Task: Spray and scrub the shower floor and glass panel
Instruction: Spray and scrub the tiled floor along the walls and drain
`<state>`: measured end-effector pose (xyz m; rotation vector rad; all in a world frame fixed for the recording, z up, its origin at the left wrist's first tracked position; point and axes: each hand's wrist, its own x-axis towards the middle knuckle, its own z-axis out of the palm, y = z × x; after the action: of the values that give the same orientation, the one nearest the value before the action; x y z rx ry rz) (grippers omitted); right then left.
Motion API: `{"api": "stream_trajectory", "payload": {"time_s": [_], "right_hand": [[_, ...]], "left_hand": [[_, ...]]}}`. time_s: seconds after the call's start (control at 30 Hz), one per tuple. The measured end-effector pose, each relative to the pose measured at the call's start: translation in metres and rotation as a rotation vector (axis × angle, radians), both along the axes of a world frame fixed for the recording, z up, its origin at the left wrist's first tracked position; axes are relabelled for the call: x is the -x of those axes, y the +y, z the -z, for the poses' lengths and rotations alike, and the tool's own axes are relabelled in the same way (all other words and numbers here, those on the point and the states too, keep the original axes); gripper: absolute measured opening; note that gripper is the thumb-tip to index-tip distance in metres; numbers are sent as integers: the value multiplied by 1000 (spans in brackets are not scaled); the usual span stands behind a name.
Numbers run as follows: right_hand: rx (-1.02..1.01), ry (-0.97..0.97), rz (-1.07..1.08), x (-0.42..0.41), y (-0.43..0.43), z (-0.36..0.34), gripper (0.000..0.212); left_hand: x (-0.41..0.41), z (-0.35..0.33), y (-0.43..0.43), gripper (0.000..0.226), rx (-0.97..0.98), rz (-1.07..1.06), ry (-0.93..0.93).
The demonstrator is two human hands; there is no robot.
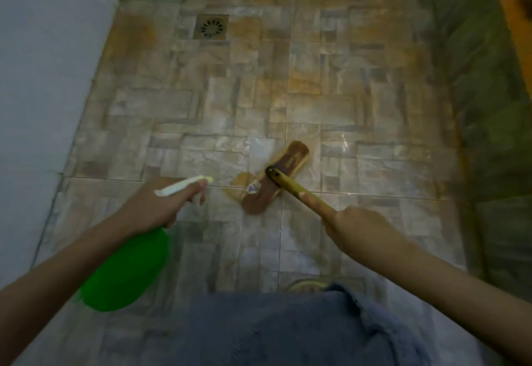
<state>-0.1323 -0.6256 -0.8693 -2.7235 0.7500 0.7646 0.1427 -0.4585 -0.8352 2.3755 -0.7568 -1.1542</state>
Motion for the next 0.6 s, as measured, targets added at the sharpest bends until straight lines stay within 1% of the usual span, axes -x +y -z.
{"api": "stream_trajectory", "payload": {"time_s": [0.1, 0.13, 0.23, 0.3, 0.43, 0.47, 0.53, 0.6], "right_hand": [[34, 12, -30, 5, 3, -6, 76], [38, 16, -37, 3, 2, -6, 75], [20, 30, -20, -1, -1, -5, 72], [17, 19, -30, -2, -1, -5, 71], [-9, 24, -30, 0, 1, -7, 69], [-12, 33, -24, 2, 2, -9, 71], [-11, 57, -4, 3, 11, -14, 76], [-22, 42, 10, -11, 22, -14, 85]], "left_hand": [[5, 15, -1, 61, 27, 45, -6], [4, 21, -2, 63, 13, 20, 3], [5, 27, -3, 63, -4, -31, -21], [4, 27, -4, 61, 1, -44, -2], [3, 27, -7, 58, -5, -21, 19], [2, 30, -6, 59, 0, -25, -1], [-4, 32, -3, 57, 37, -110, -23], [-14, 27, 2, 59, 85, -190, 0]]}}
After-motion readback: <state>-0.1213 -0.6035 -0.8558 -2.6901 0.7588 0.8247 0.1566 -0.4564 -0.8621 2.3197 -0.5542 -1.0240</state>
